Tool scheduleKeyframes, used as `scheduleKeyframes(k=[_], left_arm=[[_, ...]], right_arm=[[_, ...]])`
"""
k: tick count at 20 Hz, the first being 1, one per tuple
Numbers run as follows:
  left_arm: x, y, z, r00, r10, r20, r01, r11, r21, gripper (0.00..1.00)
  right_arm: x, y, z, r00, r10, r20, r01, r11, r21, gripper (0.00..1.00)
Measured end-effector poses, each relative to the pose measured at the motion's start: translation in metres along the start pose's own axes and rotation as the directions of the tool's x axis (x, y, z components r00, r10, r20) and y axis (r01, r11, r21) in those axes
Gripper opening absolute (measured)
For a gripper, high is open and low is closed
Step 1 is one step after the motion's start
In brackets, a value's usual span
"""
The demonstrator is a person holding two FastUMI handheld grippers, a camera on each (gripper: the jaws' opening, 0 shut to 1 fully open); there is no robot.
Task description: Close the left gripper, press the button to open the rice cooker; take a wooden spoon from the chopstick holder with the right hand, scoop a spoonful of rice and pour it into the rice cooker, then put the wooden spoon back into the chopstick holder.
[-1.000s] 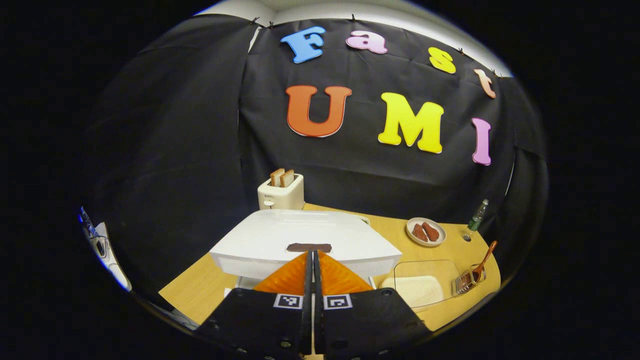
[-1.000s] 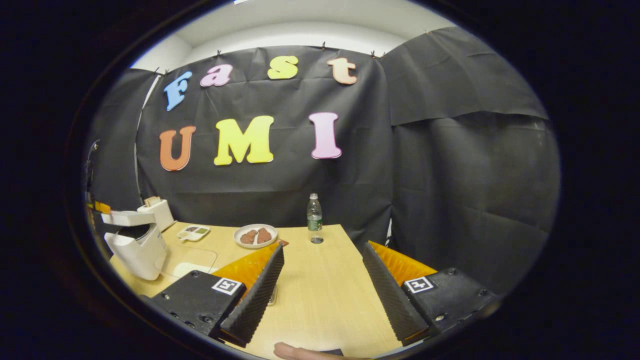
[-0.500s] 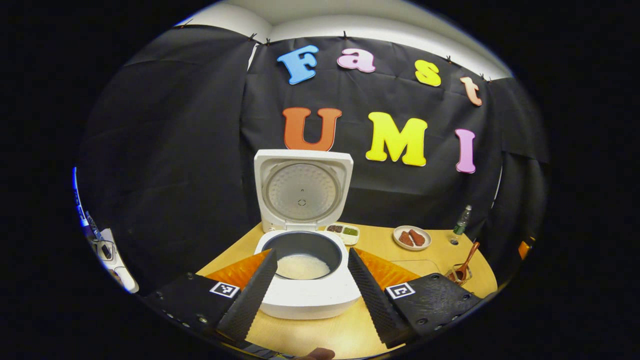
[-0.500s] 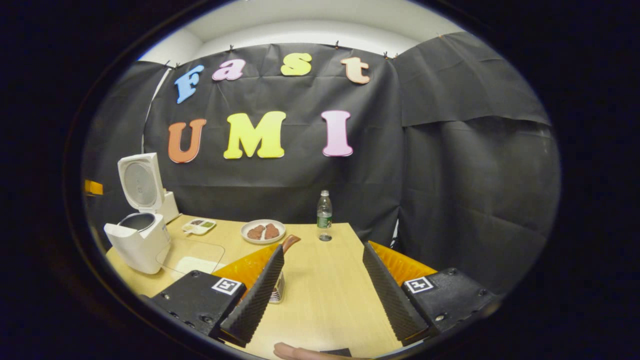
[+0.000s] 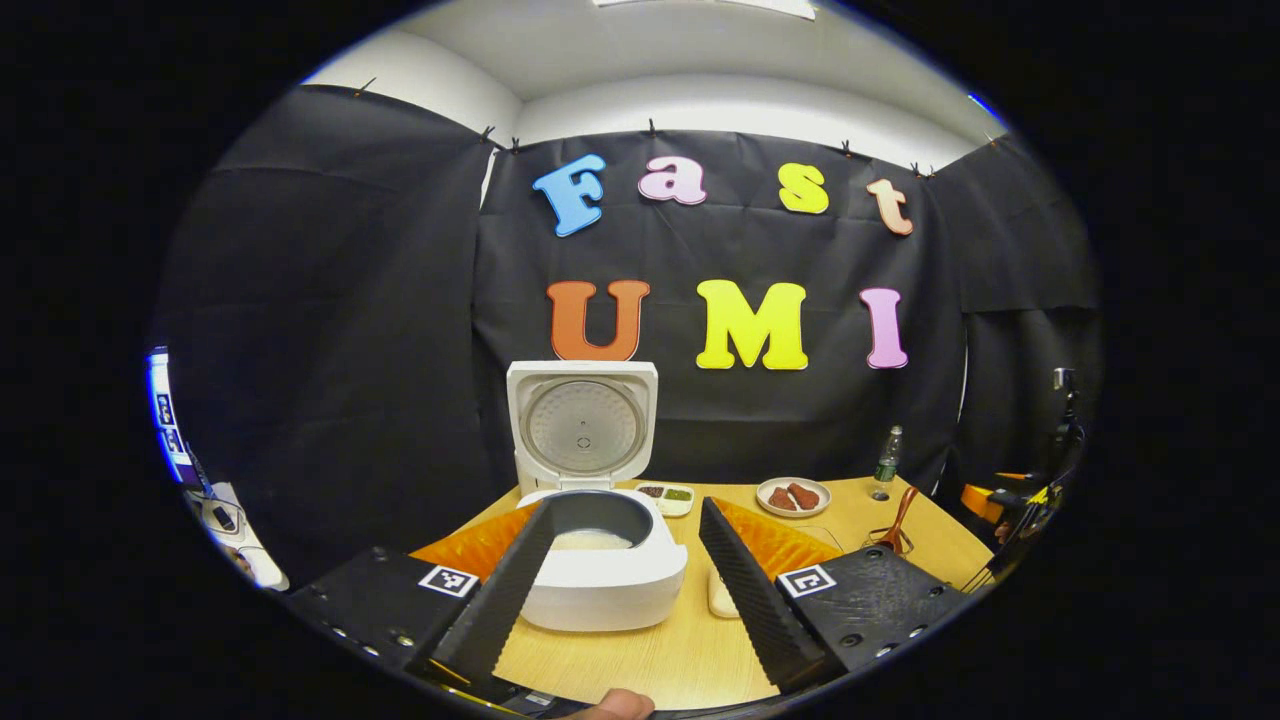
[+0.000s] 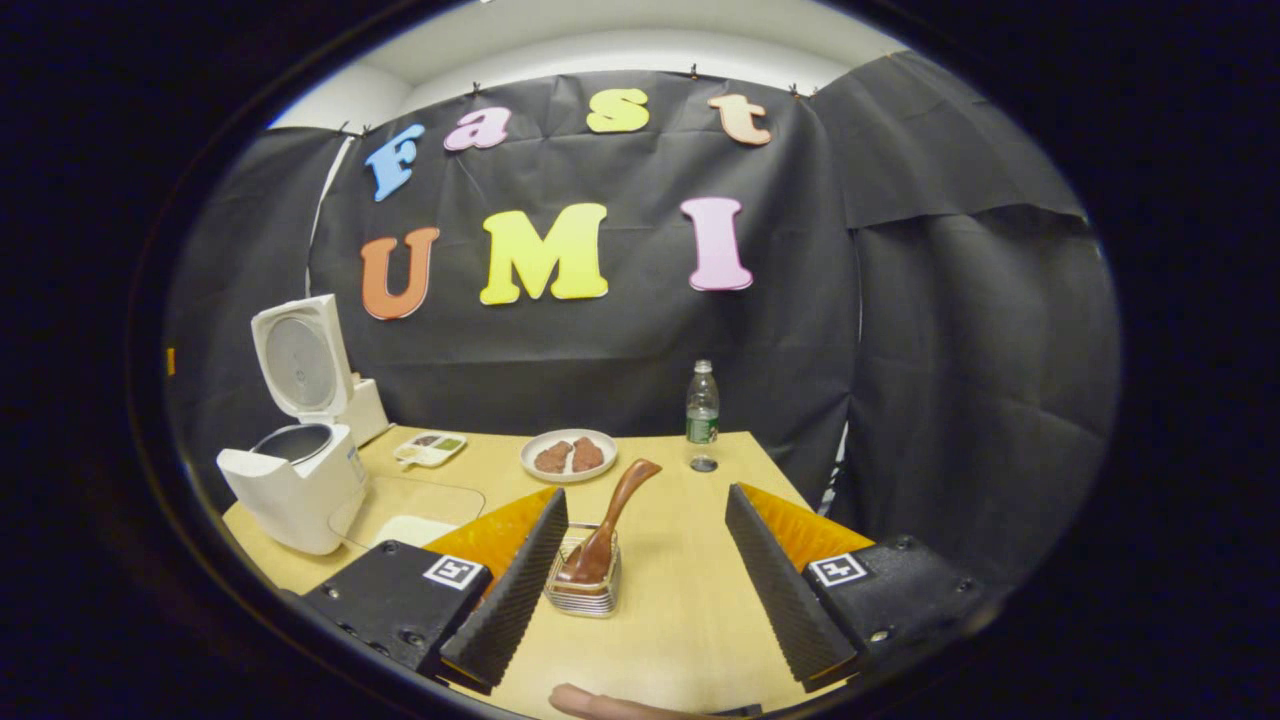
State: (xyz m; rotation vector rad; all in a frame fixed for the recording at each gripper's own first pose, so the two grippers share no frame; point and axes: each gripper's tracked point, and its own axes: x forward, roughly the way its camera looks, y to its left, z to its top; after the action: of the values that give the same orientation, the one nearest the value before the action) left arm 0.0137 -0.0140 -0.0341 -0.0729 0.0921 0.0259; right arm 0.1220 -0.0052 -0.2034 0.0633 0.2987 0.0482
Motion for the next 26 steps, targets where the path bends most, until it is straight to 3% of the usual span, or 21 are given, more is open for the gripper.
scheduleKeyframes(k=[12, 15, 16, 17, 18, 21, 23, 26], left_arm=[[-0.066, 0.001, -0.023, 0.995, -0.031, 0.096, 0.031, 0.999, 0.008, 0.93], [-0.076, 0.001, -0.030, 0.994, -0.046, 0.102, 0.045, 0.999, 0.017, 0.93], [-0.076, 0.001, -0.032, 0.994, -0.050, 0.102, 0.049, 0.999, 0.017, 0.93], [-0.078, 0.002, -0.034, 0.994, -0.054, 0.099, 0.053, 0.998, 0.017, 0.93], [-0.077, 0.001, -0.037, 0.994, -0.057, 0.095, 0.055, 0.998, 0.016, 0.93], [-0.077, 0.004, -0.043, 0.995, -0.054, 0.088, 0.053, 0.998, 0.016, 0.93], [-0.076, 0.006, -0.045, 0.995, -0.052, 0.090, 0.052, 0.999, 0.012, 0.93], [-0.073, 0.008, -0.048, 0.995, -0.054, 0.081, 0.054, 0.999, 0.001, 0.93]], right_arm=[[0.116, 0.016, -0.063, 0.990, 0.054, -0.131, -0.034, 0.987, 0.155, 1.00], [0.139, 0.026, -0.077, 0.981, 0.082, -0.176, -0.048, 0.981, 0.190, 0.96], [0.146, 0.028, -0.079, 0.979, 0.083, -0.187, -0.043, 0.977, 0.207, 1.00], [0.154, 0.030, -0.081, 0.977, 0.085, -0.196, -0.039, 0.973, 0.226, 0.94], [0.161, 0.036, -0.083, 0.974, 0.102, -0.201, -0.049, 0.967, 0.250, 0.98], [0.176, 0.039, -0.089, 0.961, 0.119, -0.249, -0.050, 0.962, 0.268, 0.82], [0.186, 0.039, -0.090, 0.958, 0.112, -0.265, -0.032, 0.957, 0.289, 0.87], [0.186, 0.046, -0.092, 0.949, 0.136, -0.284, -0.042, 0.949, 0.314, 0.78]])
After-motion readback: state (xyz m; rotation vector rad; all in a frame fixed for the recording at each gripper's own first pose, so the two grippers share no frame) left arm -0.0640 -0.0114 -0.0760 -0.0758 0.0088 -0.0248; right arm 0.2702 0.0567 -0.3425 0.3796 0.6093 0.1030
